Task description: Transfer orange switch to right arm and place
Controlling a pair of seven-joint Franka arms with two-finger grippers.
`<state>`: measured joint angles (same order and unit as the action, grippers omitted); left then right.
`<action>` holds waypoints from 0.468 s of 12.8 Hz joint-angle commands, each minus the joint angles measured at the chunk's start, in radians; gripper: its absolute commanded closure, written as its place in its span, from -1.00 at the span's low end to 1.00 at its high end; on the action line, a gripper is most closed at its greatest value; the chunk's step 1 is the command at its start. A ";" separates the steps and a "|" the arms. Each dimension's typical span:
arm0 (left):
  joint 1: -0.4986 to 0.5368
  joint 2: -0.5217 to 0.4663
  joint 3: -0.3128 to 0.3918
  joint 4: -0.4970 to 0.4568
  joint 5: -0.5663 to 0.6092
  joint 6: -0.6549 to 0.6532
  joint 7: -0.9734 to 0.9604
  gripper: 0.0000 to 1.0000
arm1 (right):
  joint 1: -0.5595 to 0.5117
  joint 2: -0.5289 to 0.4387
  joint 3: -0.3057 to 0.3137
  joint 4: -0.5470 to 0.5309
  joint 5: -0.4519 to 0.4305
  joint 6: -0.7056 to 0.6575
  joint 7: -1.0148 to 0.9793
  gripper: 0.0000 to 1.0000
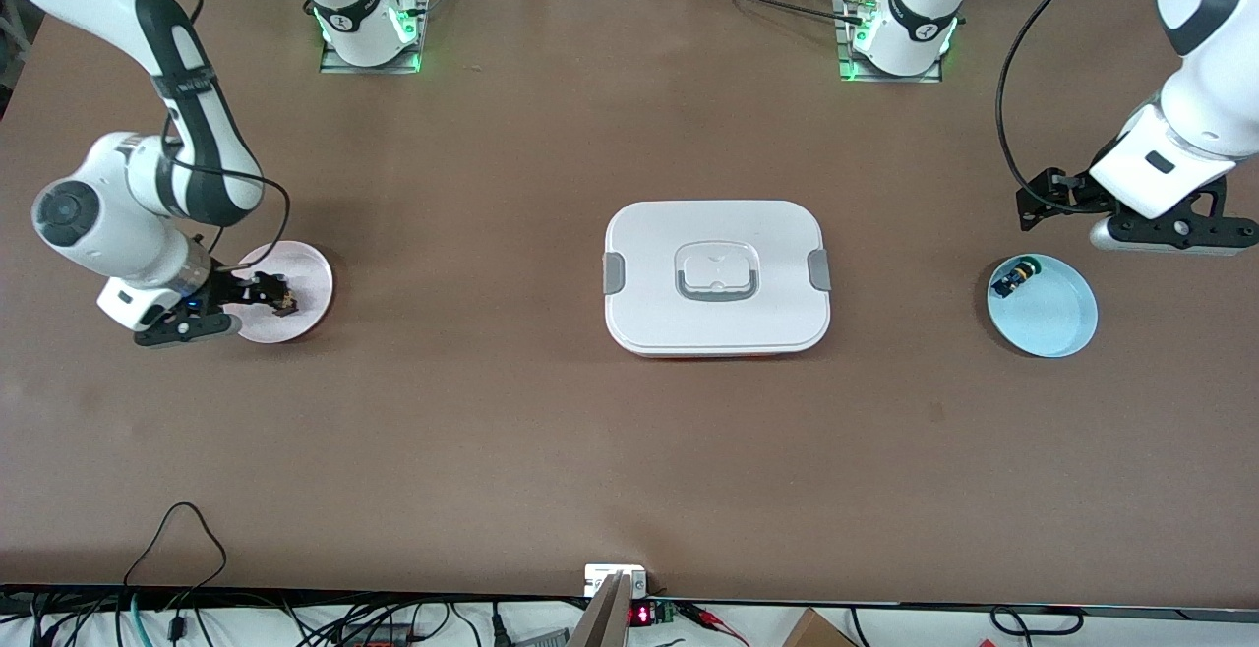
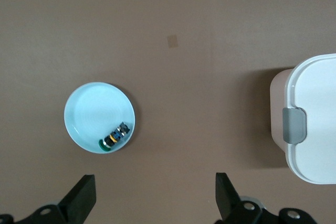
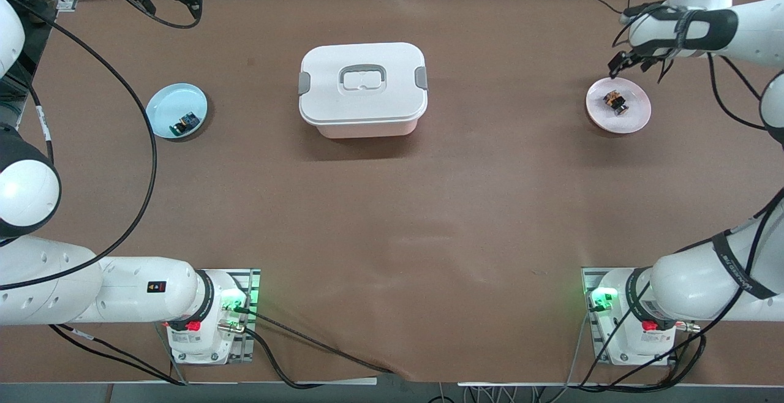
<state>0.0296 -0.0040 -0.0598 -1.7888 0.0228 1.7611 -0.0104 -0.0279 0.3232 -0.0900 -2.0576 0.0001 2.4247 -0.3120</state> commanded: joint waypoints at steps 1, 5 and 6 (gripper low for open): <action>0.065 0.031 0.003 0.044 -0.099 -0.061 0.053 -1.00 | -0.001 -0.171 0.019 -0.003 0.038 -0.215 0.080 -1.00; 0.053 0.059 -0.011 0.094 -0.093 -0.098 0.041 -1.00 | 0.063 -0.296 0.024 0.143 0.024 -0.511 0.142 -1.00; 0.053 0.059 -0.014 0.098 -0.092 -0.123 0.043 -1.00 | 0.063 -0.296 0.026 0.222 0.024 -0.601 0.142 -1.00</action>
<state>0.0822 0.0364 -0.0681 -1.7426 -0.0543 1.6973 0.0221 0.0347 0.0338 -0.0648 -1.9466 0.0199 1.9614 -0.1847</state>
